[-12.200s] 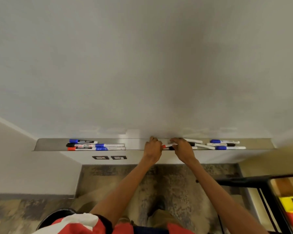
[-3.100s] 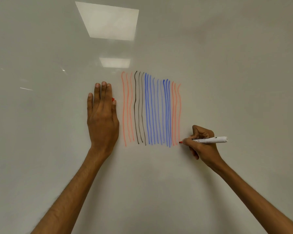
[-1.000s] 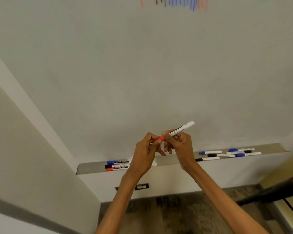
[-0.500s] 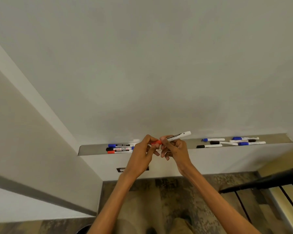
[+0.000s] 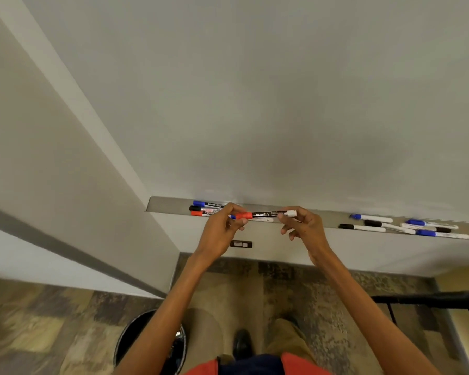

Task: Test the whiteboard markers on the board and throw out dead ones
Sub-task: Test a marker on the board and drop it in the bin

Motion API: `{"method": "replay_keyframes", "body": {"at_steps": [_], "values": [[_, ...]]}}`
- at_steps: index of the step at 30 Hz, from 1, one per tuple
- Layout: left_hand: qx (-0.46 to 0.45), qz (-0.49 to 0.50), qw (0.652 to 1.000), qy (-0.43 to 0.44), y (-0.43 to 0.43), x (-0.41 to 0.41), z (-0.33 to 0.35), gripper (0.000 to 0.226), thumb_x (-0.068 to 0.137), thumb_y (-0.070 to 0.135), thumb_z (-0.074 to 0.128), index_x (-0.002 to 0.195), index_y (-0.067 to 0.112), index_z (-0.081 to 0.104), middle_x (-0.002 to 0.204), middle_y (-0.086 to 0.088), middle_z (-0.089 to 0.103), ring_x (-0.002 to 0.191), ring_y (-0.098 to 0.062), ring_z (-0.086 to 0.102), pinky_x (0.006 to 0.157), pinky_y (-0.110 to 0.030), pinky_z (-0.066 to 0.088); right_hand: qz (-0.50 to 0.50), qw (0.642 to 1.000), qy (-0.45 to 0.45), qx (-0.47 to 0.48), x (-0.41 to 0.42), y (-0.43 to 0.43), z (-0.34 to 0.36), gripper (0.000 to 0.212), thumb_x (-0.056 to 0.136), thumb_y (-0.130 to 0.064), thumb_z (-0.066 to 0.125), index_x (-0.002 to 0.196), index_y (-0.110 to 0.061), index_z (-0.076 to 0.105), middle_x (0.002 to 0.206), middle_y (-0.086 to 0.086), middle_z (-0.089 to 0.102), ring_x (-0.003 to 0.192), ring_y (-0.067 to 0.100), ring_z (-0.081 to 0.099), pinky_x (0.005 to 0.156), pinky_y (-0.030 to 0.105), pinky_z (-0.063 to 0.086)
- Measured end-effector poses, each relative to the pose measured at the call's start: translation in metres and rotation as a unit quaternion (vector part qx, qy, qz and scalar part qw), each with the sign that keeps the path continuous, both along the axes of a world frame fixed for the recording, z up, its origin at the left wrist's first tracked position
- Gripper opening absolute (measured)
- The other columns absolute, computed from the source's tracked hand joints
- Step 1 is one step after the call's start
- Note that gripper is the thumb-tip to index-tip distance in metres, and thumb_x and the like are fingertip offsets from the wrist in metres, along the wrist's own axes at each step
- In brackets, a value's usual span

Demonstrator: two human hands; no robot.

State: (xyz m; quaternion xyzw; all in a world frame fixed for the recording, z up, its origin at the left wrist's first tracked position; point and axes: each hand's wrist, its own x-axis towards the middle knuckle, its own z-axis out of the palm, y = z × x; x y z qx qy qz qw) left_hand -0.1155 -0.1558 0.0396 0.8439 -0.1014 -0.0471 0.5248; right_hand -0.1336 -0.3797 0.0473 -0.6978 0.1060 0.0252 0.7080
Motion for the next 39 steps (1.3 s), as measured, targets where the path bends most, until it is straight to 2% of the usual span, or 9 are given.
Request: {"method": "replay_keyframes", "body": {"at_steps": [3,6,8,11,18,24,31,35,39], "values": [[0.042,-0.003,0.999,0.001,0.001,0.008,-0.007,0.021,0.096,0.026,0.064,0.116,0.032,0.065,0.108,0.013,0.069,0.090,-0.003,0.067,0.081,-0.014,0.051,0.039,0.994,-0.023,-0.101,0.006,-0.011,-0.013,0.014,0.085,-0.018,0.076,0.098,-0.018,0.074,0.089,-0.002,0.075,0.070,0.016,0.069,0.058,0.025,0.054],[0.058,0.008,0.998,0.005,-0.003,0.013,-0.014,0.025,0.096,0.020,0.065,0.120,0.026,0.067,0.111,0.011,0.068,0.095,-0.004,0.065,0.082,-0.011,0.048,0.084,0.974,-0.046,-0.204,0.013,-0.018,-0.026,0.013,0.086,-0.023,0.076,0.099,-0.024,0.074,0.096,-0.011,0.073,0.082,0.002,0.065,0.068,0.015,0.050],[0.062,0.012,0.998,0.023,-0.007,0.017,-0.021,0.027,0.095,0.020,0.066,0.121,0.021,0.068,0.114,0.005,0.070,0.095,-0.007,0.066,0.083,-0.019,0.054,0.113,0.963,-0.055,-0.240,0.018,-0.019,-0.033,0.016,0.089,-0.026,0.072,0.105,-0.026,0.073,0.106,-0.014,0.071,0.093,-0.004,0.062,0.073,0.012,0.047],[0.078,0.009,0.996,0.048,-0.012,0.020,-0.030,0.029,0.094,0.024,0.067,0.123,0.019,0.067,0.115,0.002,0.072,0.089,-0.011,0.070,0.082,-0.035,0.060,0.147,0.948,-0.068,-0.273,0.025,-0.019,-0.043,0.020,0.093,-0.030,0.066,0.113,-0.030,0.070,0.118,-0.015,0.067,0.104,0.000,0.059,0.080,0.014,0.045],[0.128,0.038,0.990,0.053,-0.019,0.026,-0.039,0.028,0.095,0.024,0.066,0.123,0.021,0.067,0.117,-0.001,0.072,0.096,-0.013,0.069,0.091,-0.037,0.057,0.173,0.933,-0.088,-0.302,0.039,-0.020,-0.062,0.022,0.096,-0.030,0.063,0.117,-0.025,0.068,0.120,-0.007,0.067,0.108,0.007,0.058,0.091,0.026,0.047],[0.174,0.084,0.981,0.014,-0.030,0.032,-0.039,0.029,0.096,0.021,0.064,0.124,0.018,0.068,0.126,-0.004,0.066,0.109,-0.019,0.063,0.094,-0.038,0.055,0.167,0.925,-0.125,-0.318,0.057,-0.021,-0.077,0.020,0.094,-0.023,0.065,0.114,-0.022,0.069,0.110,-0.005,0.064,0.098,0.005,0.056,0.081,0.009,0.040],[0.182,0.144,0.973,0.004,-0.046,0.057,-0.054,0.033,0.097,0.014,0.062,0.130,0.012,0.060,0.127,-0.007,0.064,0.112,-0.021,0.063,0.096,-0.030,0.049,0.102,0.929,-0.157,-0.318,0.076,-0.010,-0.096,0.017,0.092,-0.017,0.067,0.108,-0.021,0.069,0.106,-0.004,0.067,0.099,0.013,0.059,0.087,0.035,0.050],[0.193,0.169,0.967,0.016,-0.049,0.070,-0.074,0.038,0.096,0.013,0.062,0.133,0.010,0.056,0.136,-0.010,0.059,0.121,-0.026,0.059,0.103,-0.037,0.048,0.063,0.937,-0.124,-0.319,0.089,0.000,-0.109,0.015,0.093,-0.017,0.066,0.107,-0.019,0.071,0.105,-0.001,0.069,0.097,0.016,0.061,0.085,0.034,0.051],[0.241,0.152,0.958,0.033,-0.039,0.076,-0.098,0.045,0.101,0.020,0.055,0.144,0.014,0.045,0.153,-0.007,0.042,0.142,-0.025,0.037,0.117,-0.049,0.032,0.043,0.930,-0.097,-0.351,0.102,0.008,-0.124,0.014,0.092,-0.015,0.066,0.104,-0.017,0.073,0.102,0.002,0.071,0.094,0.021,0.063,0.082,0.039,0.052]]}}
